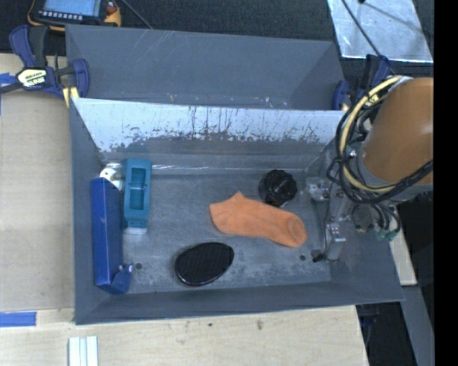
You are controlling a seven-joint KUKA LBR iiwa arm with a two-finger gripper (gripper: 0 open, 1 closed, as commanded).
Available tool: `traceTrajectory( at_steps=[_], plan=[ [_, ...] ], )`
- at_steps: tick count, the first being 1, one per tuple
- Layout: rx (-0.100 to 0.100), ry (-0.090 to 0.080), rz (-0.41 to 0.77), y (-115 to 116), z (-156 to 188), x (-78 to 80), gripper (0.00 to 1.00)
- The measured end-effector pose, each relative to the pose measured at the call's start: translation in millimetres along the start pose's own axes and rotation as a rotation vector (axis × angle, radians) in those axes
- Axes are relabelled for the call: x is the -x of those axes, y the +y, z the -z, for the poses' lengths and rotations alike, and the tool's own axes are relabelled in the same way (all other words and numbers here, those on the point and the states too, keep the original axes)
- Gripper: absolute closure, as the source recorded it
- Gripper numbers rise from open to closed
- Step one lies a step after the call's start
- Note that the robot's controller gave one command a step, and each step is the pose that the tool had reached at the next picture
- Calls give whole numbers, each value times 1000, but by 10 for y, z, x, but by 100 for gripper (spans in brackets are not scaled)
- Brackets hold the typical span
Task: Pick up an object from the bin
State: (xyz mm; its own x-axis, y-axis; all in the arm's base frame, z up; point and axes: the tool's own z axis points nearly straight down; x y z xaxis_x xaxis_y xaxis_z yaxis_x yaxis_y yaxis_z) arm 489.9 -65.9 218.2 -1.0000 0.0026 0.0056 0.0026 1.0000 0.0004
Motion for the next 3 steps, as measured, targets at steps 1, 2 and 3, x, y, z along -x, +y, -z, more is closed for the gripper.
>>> traceTrajectory(
  at_steps=[1, 2, 3],
  plan=[
    [-1, -9, 2, 3, 45, 17, 0],
    [-1, -14, -53, 38, -715, 233, 0],
    [0, -4, -69, 37, -1046, 274, 0]
  ],
)
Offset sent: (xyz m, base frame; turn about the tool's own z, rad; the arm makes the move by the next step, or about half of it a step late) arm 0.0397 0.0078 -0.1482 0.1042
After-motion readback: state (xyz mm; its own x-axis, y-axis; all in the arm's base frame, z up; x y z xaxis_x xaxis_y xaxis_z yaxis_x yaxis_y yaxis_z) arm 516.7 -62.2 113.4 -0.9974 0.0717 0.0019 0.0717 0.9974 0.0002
